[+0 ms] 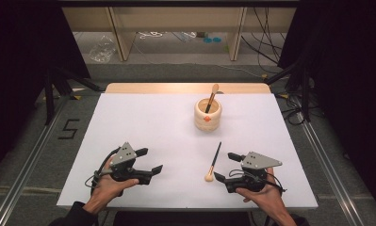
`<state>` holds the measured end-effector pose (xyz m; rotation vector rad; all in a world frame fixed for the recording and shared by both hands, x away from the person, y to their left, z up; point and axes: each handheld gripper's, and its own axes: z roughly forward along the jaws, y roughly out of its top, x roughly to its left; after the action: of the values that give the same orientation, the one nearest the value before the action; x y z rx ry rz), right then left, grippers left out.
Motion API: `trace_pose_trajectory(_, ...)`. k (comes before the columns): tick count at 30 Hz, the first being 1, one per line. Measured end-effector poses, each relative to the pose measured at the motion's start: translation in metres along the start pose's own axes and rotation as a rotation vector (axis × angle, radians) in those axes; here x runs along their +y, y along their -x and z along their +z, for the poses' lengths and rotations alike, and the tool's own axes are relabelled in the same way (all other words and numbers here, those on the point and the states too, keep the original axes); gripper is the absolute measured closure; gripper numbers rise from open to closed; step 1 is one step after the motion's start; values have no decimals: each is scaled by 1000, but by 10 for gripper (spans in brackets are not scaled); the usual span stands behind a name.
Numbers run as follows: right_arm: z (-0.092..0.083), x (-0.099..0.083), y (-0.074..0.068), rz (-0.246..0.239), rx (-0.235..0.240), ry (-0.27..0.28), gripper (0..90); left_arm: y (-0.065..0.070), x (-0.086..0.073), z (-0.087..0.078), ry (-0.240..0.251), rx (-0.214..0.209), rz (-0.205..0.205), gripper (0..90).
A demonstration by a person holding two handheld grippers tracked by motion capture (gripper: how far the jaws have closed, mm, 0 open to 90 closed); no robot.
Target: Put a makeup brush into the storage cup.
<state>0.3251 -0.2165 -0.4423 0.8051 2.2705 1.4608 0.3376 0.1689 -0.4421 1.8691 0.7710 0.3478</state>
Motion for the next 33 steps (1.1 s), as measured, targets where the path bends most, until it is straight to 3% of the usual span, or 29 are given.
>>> trace_pose_trajectory(2, 1, 0, 1, -8, -1, 19, 164, 1, -1, 0, -1, -5, 9, 166)
trace_pose_trajectory(9, -1, 0, 0, 8, 4, 2, 169, 1, -4, -3, -12, 11, 3, 166)
trace_pose_trajectory(12, 0, -1, 2, 7, -10, 9, 174, 2, -3, -4, 7, -10, -25, 166)
trace_pose_trajectory(19, -1, 0, 3, 9, 4, -6, 184, 7, -3, -3, 6, -26, -9, 165)
trace_pose_trajectory(24, -2, 2, 9, -31, -16, -10, 232, 9, -4, -1, -5, -35, 4, 165)
trace_pose_trajectory(28, 0, 1, 16, -66, -21, -69, 205, 8, -4, -1, 5, -53, -9, 165)
trace_pose_trajectory(33, 6, 1, 21, -90, 10, -124, 205, 10, -4, -2, 2, -44, -8, 165)
